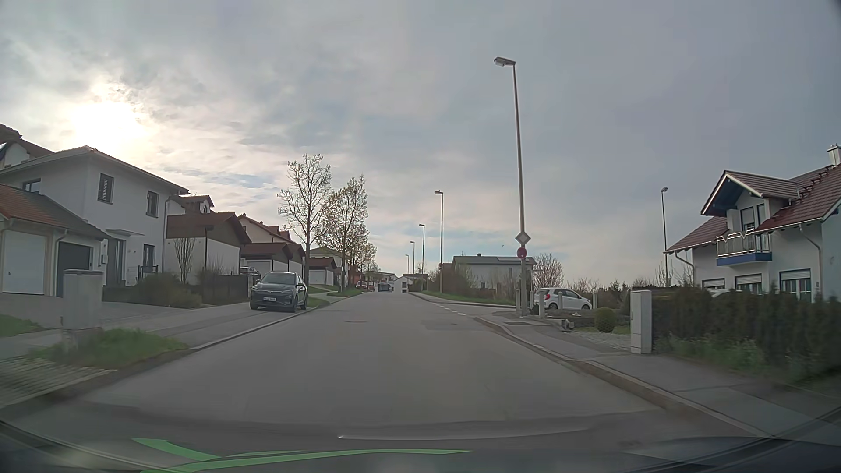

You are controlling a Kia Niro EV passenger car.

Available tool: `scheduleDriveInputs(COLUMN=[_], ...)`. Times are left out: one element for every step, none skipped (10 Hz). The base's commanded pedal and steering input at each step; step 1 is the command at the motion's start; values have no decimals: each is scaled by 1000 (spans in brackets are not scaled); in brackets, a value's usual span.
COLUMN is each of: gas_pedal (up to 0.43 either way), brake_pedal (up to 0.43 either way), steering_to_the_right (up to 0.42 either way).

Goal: Follow the waypoints while adhering to traffic rules and regulations

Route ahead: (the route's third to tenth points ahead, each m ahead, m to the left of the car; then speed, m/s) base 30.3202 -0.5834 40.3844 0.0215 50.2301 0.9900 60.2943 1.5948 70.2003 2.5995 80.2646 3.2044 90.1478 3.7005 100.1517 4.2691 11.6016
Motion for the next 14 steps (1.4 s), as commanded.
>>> scheduleDriveInputs(gas_pedal=[150,150,150,150,157,157,157,157,157,157,169,177,177,177], brake_pedal=[0,0,0,0,0,0,0,0,0,0,0,0,0,0], steering_to_the_right=[-12,-9,-7,-6,-5,-5,-4,-4,-5,-5,-4,-5,-5,-6])
